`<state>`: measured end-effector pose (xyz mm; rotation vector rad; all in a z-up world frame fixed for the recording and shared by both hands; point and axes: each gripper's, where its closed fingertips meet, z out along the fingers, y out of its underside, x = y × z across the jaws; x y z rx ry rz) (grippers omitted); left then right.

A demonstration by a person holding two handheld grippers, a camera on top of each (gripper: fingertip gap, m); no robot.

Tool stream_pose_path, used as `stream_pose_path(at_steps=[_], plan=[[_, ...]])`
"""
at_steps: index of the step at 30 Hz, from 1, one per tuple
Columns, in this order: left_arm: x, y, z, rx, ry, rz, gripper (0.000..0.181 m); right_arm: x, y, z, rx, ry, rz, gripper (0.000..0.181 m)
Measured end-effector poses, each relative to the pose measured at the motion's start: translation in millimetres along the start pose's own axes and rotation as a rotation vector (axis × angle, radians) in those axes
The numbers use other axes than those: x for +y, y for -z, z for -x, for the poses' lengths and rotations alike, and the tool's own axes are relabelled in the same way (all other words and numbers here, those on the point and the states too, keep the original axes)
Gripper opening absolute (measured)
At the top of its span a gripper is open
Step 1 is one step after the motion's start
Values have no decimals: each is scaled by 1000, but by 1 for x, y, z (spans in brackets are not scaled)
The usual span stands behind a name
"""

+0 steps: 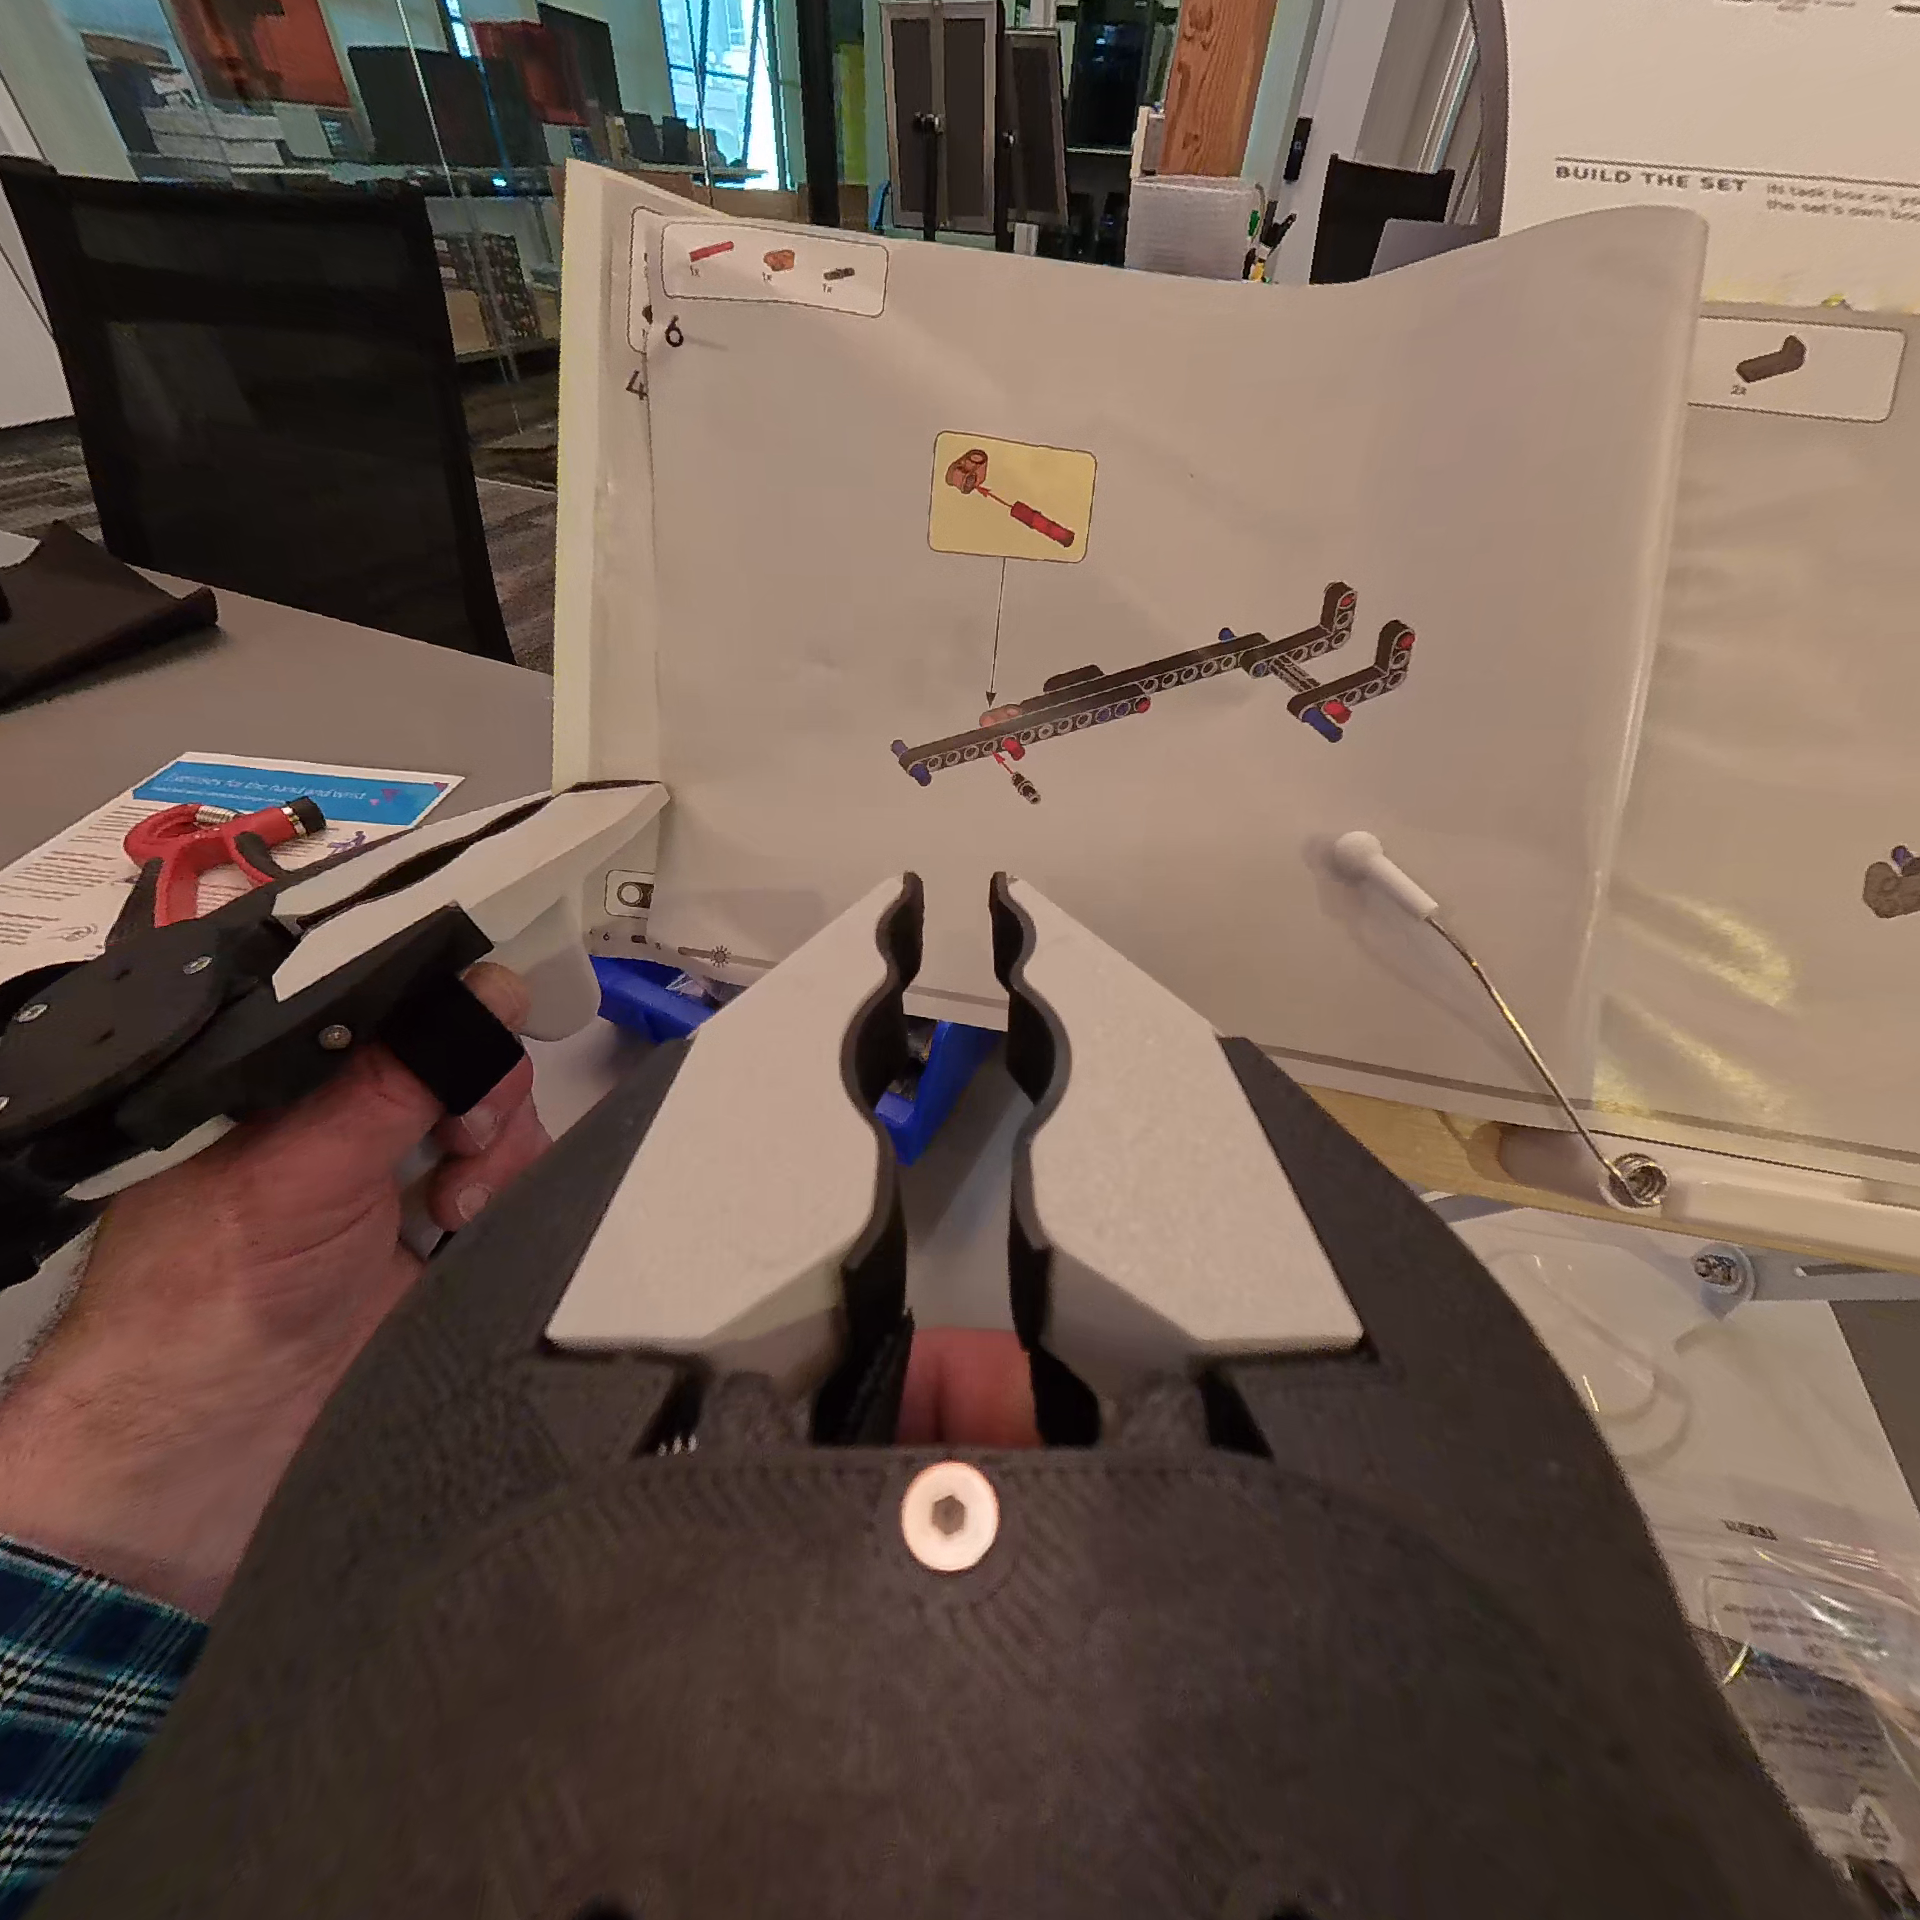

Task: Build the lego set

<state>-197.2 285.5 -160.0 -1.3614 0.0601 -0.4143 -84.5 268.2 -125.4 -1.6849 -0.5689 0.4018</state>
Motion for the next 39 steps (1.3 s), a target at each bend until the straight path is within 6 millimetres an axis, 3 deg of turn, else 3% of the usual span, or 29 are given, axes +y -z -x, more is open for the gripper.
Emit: stream_pose_path(at_steps=[18, 22, 26, 35, 39], plan=[[-1, -1, 1, -19, -27, -4, 0, -1, 0, -4, -5, -4, -7, 10], [1, -1, 2, -21, -23, 4, 0, -5, 3, -12, 1, -5, -14, 10], [3, -2, 3, -22, -23, 12, 0, -8, 8, -43, 39, -8, -12, 10], [8, -5, 6, -29, -4, 26, 0, 5, 19, -159, 196, -31, 38, 10], [10, -7, 8, -39, 2, 29, 0, 12, 27, -195, 240, -32, 55, 11]])
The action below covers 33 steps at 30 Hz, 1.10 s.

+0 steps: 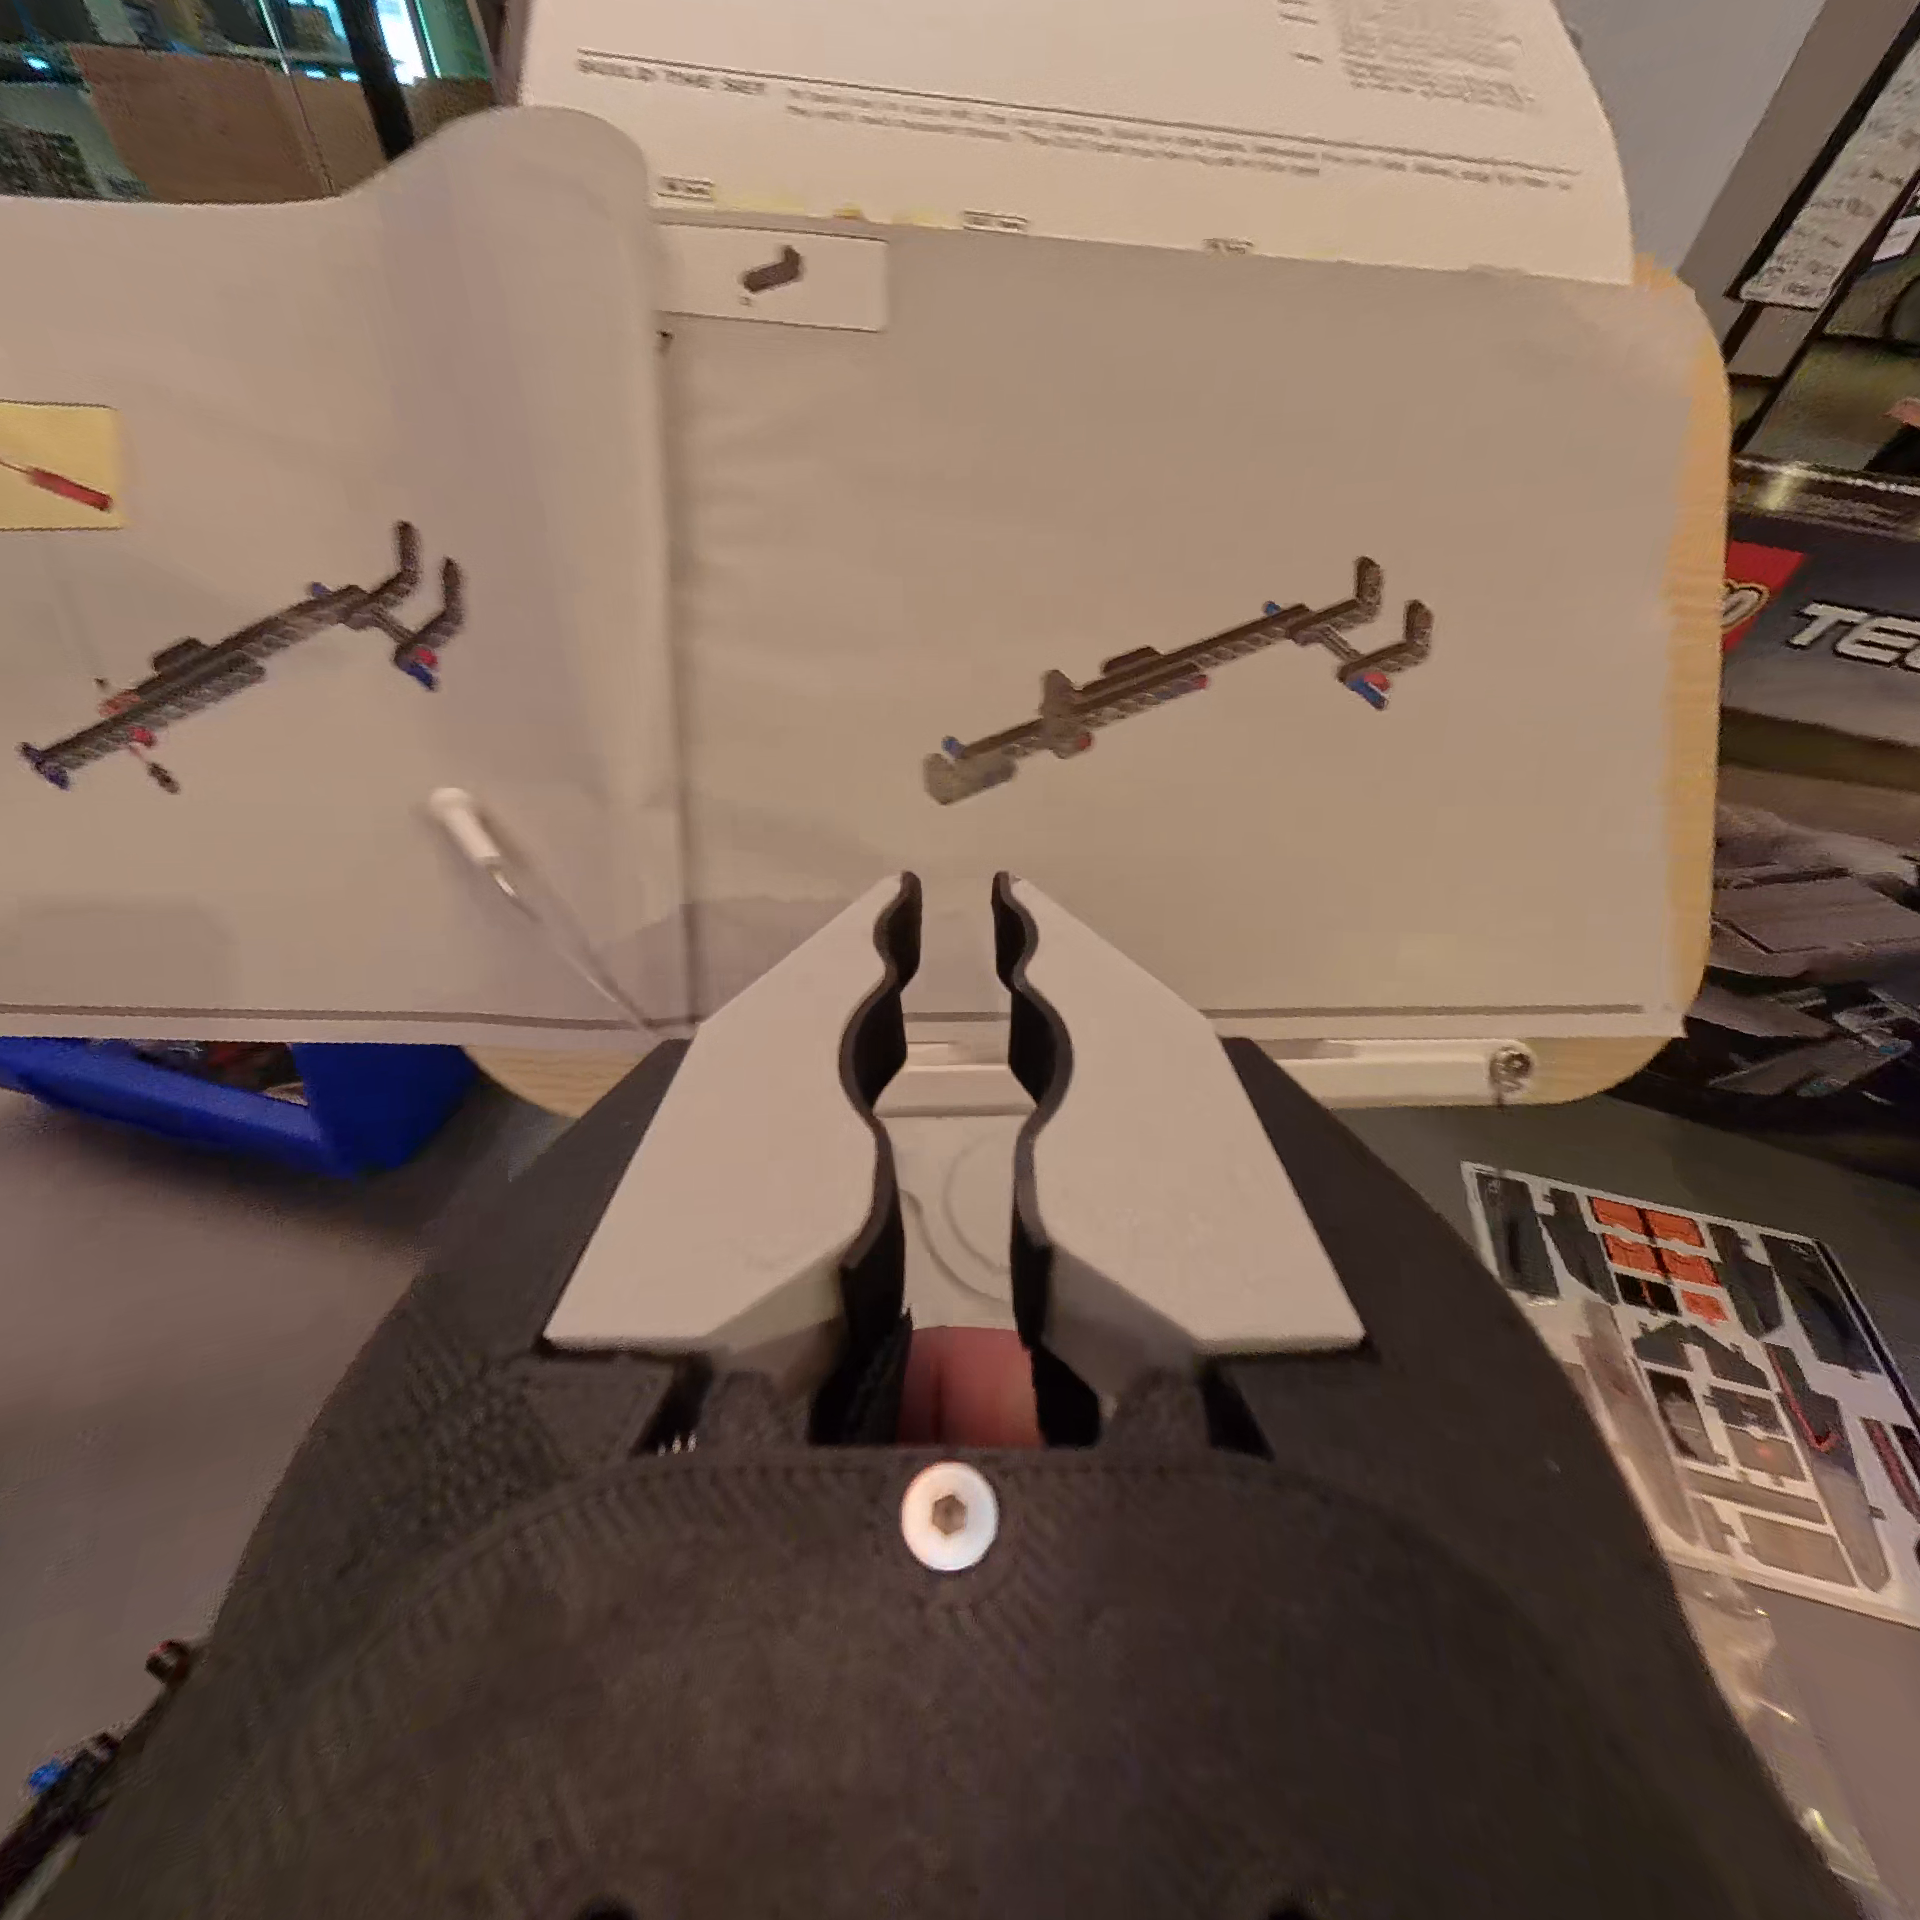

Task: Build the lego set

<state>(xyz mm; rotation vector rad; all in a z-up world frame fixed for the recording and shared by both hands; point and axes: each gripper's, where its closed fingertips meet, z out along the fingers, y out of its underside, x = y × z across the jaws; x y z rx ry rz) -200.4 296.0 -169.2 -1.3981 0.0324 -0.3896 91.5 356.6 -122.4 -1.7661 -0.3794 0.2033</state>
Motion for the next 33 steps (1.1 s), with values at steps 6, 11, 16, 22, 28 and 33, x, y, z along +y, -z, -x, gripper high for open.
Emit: stream_pose_path(at_steps=[6, 11, 16, 22, 28, 33], plan=[[5, -2, 2, -17, 3, 10, 0, 9, -1, -27, 15, -7, 23, 11], [8, -4, 4, -28, 3, 16, 0, 16, -3, -39, 17, -15, 36, 11], [10, -7, 5, -31, -2, 24, 0, 18, -5, -50, 18, -19, 42, 11], [12, -9, 7, -36, 5, 25, 0, 24, -6, -55, 15, -11, 53, 11], [11, -8, 7, -34, 25, 32, 1, 25, -5, -52, -7, -10, 51, 14], [7, 2, 12, -32, 75, 70, 29, 30, 0, -36, -108, 23, 69, 40]])
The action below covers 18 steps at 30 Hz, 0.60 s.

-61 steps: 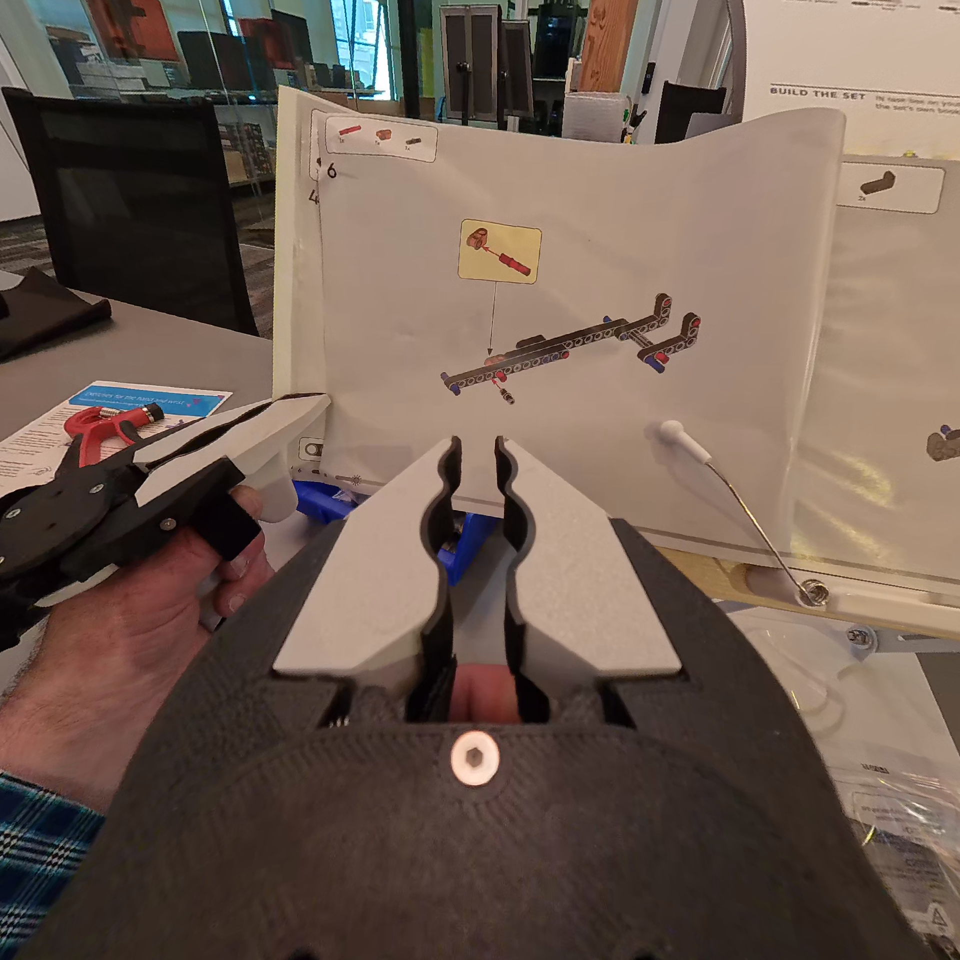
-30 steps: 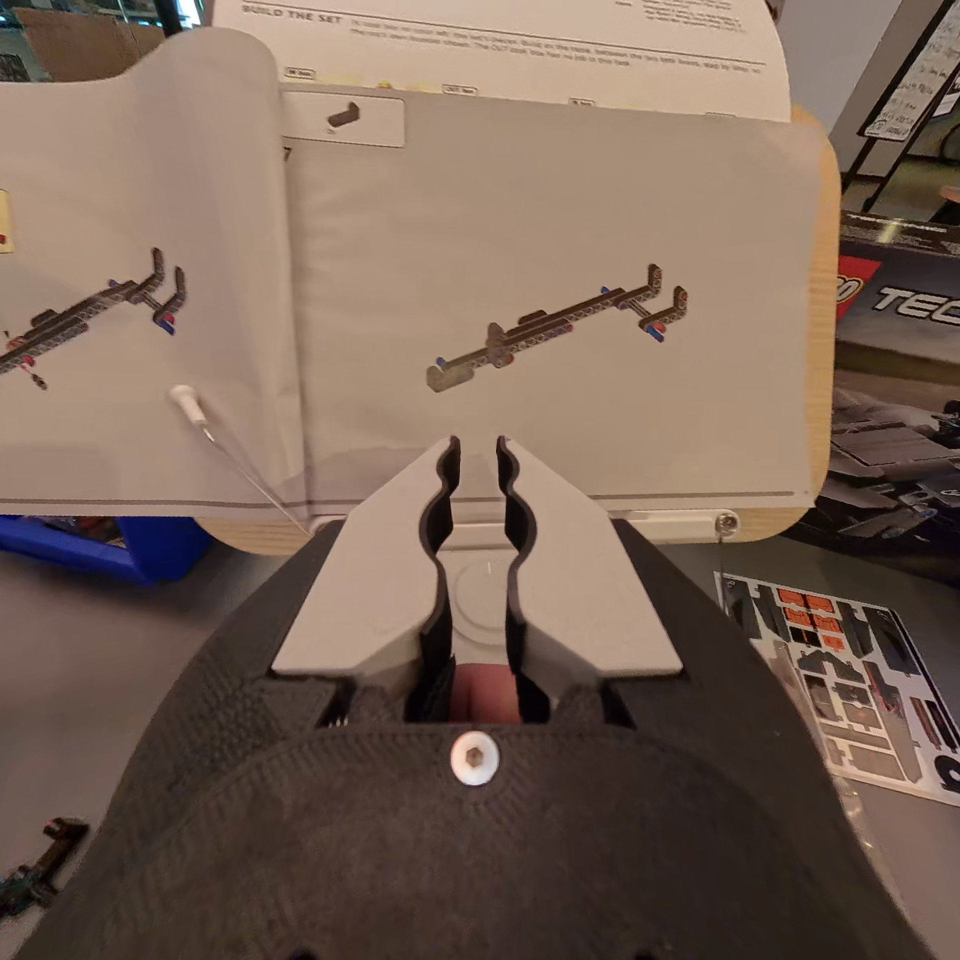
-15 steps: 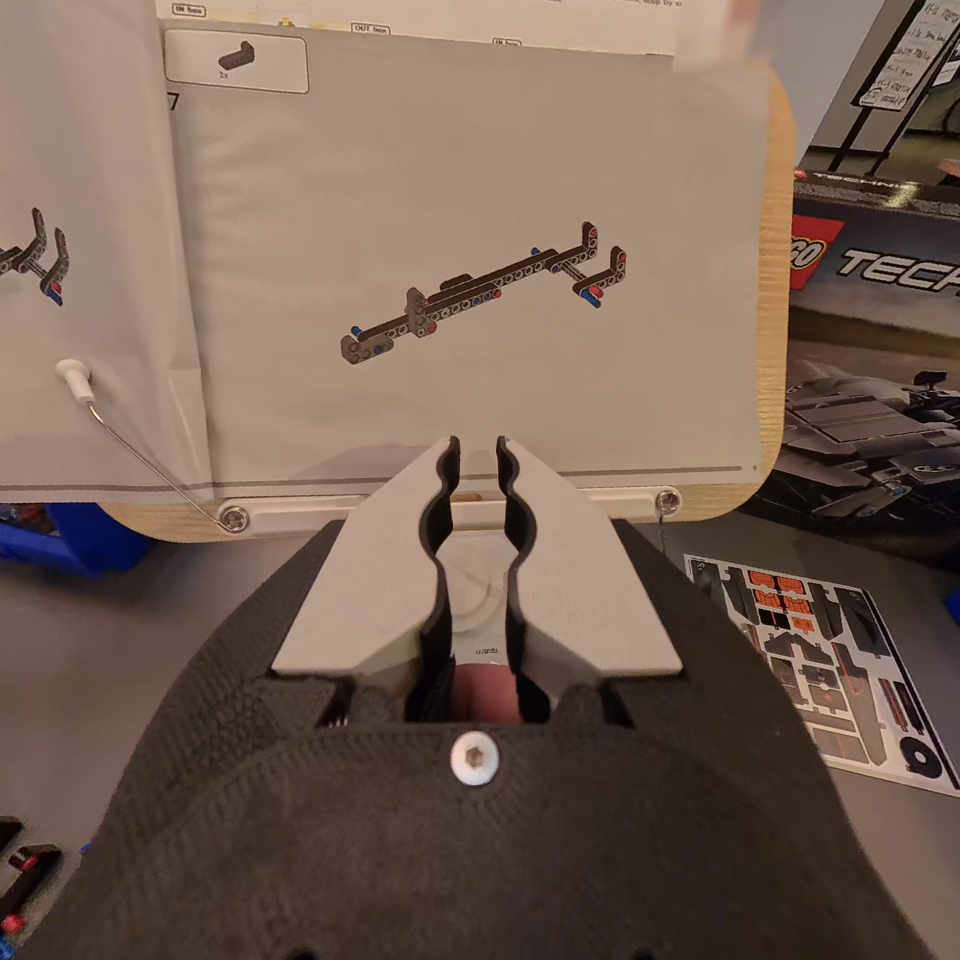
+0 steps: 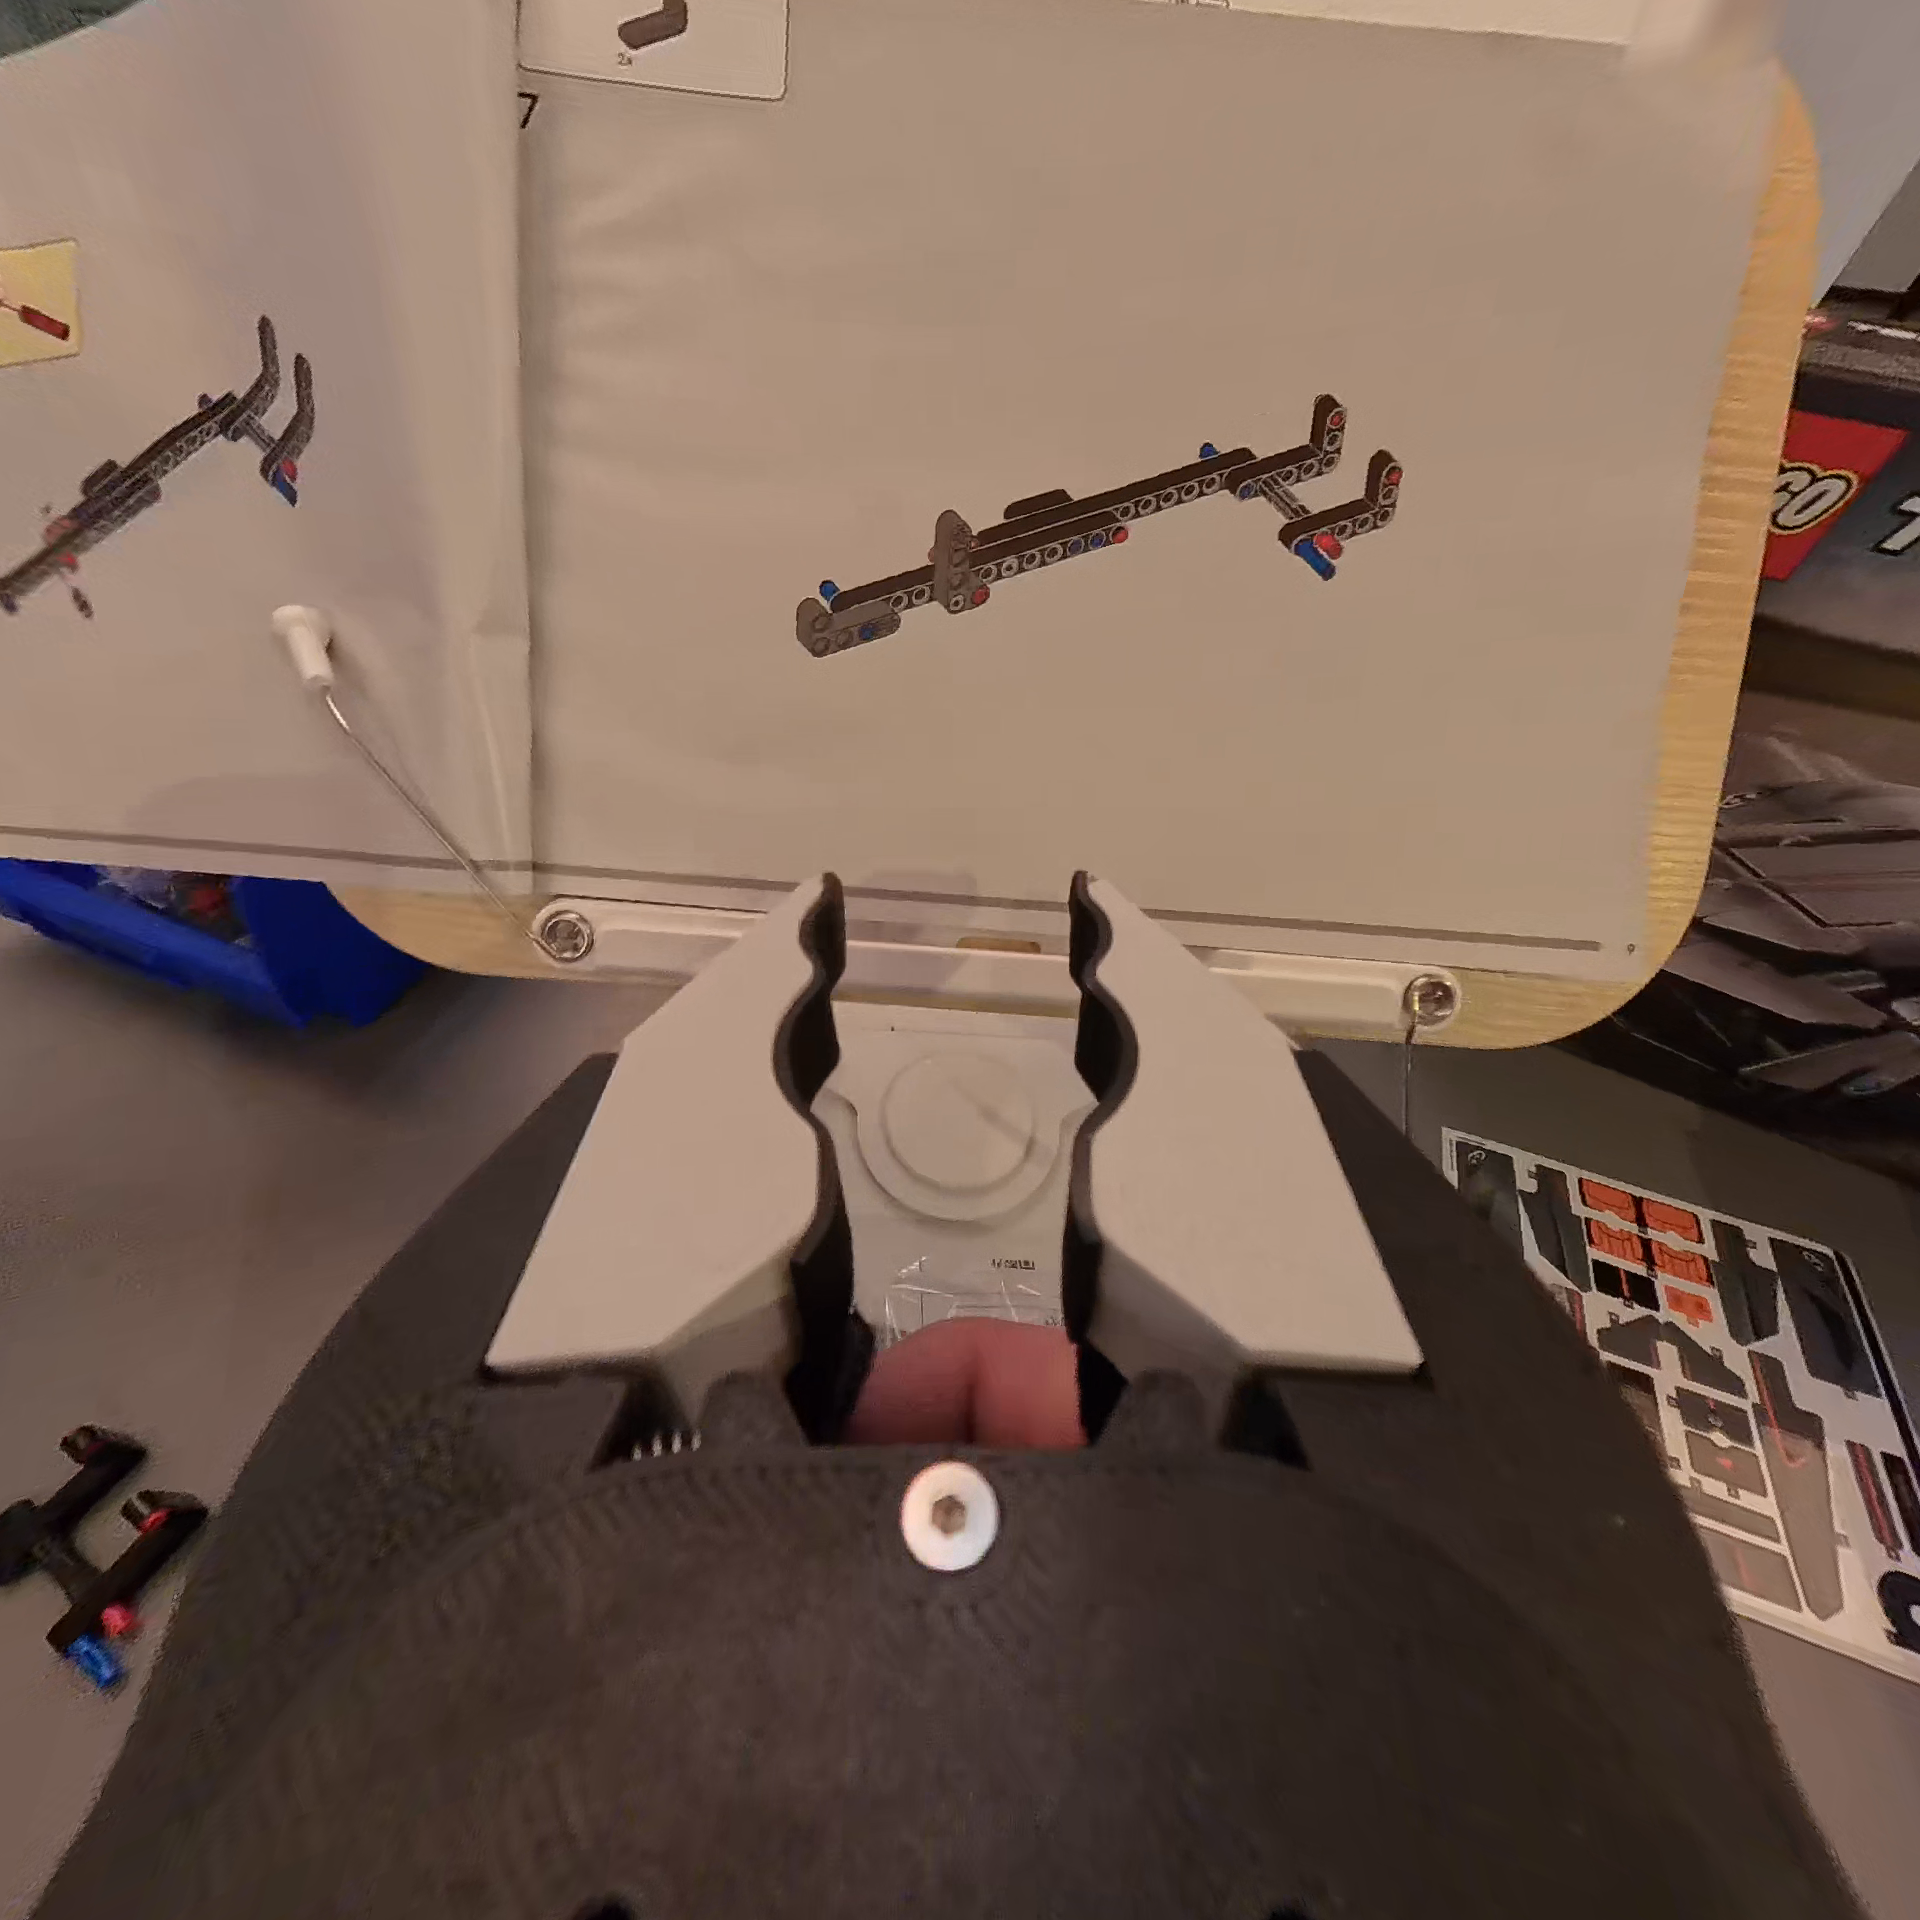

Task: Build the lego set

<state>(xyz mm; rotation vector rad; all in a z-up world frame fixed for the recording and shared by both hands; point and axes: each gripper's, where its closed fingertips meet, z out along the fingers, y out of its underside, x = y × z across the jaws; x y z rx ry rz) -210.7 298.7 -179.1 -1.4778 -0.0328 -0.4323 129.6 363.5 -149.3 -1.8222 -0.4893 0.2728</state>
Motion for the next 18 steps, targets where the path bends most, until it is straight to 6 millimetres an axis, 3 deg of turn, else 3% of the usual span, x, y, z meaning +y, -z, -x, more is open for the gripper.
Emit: stream_pose_path(at_steps=[3, 6, 9, 12, 14, 18], plan=[[-2, 16, 11, -61, -13, 50, 55, -1, 5, 4, -15, 10, -9, 43], [-9, 37, 12, -89, 1, 63, 67, -4, 11, 10, -36, 18, -22, 44], [-5, 59, 5, -119, -48, 151, 69, -6, 21, 22, -77, 38, -38, 43], [3, 68, -3, -145, -122, 278, 68, 0, 30, 42, -152, 81, -36, 39], [6, 74, -19, -126, -162, 315, 67, 5, 34, 54, -182, 112, -34, 38], [31, 91, -53, -86, -223, 432, 68, 17, 46, 88, -314, 138, -32, 37]])
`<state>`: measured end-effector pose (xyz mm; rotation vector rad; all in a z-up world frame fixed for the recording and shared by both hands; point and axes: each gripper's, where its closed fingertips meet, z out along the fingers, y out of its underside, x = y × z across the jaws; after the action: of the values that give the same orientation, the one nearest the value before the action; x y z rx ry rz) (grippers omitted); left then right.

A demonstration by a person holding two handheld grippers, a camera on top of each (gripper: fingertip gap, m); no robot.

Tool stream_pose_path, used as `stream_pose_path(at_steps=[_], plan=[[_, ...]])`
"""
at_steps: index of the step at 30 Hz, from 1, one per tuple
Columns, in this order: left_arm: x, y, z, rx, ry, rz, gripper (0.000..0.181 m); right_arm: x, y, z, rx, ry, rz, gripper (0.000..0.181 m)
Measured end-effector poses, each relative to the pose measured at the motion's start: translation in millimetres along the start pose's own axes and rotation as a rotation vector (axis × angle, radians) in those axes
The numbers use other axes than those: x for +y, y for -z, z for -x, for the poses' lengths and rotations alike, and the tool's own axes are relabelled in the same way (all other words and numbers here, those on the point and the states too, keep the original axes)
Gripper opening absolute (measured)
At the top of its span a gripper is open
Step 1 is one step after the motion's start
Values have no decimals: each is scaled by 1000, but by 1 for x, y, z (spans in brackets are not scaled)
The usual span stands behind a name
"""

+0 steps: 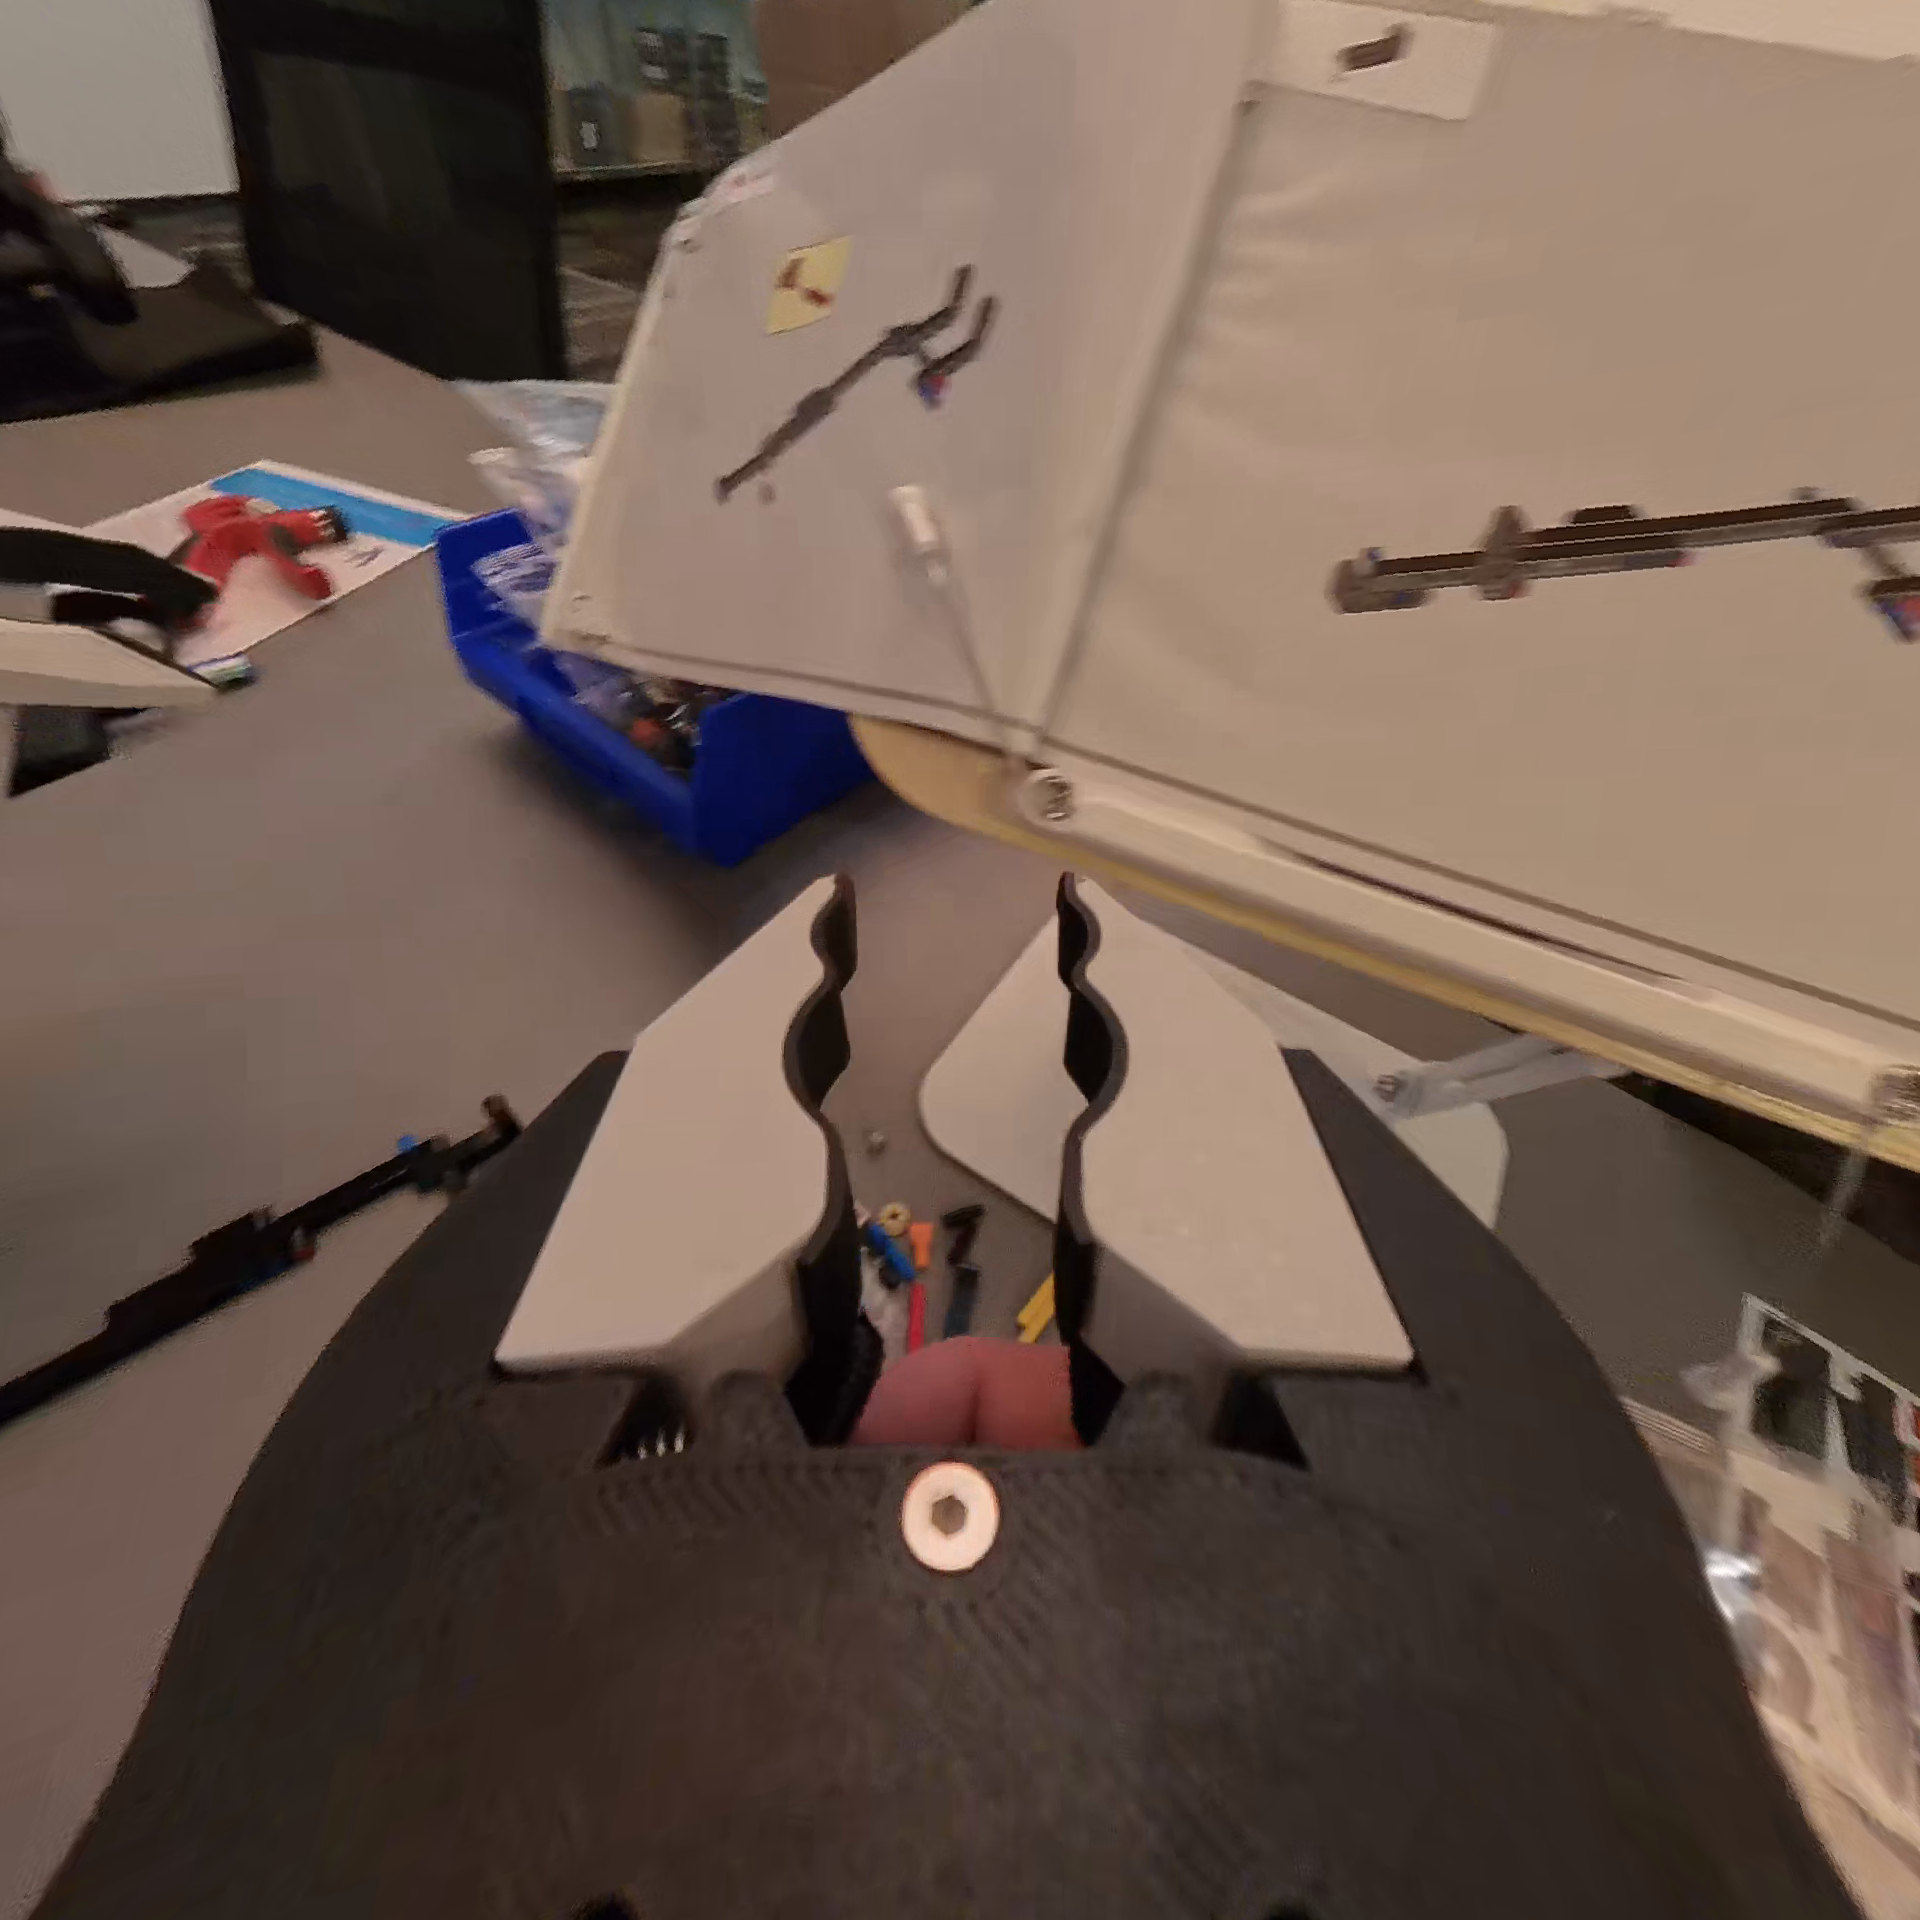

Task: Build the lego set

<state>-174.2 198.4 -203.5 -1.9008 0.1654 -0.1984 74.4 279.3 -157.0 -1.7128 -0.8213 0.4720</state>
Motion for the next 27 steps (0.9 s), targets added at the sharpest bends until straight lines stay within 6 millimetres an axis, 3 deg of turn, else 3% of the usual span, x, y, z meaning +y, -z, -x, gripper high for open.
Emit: stream_pose_path(at_steps=[6, 11, 17, 27], plan=[[49, 13, -61, 88, 38, 135, 67, 22, 3, 44, -127, 94, 12, 36], [91, 24, -93, 124, 8, 235, 65, 58, 4, 58, -176, 126, 78, 38], [113, 19, -90, 123, -39, 266, 54, 90, 5, 58, -204, 137, 155, 37], [119, 17, -87, 153, -41, 280, 31, 129, 9, 40, -302, 160, 306, 4]])
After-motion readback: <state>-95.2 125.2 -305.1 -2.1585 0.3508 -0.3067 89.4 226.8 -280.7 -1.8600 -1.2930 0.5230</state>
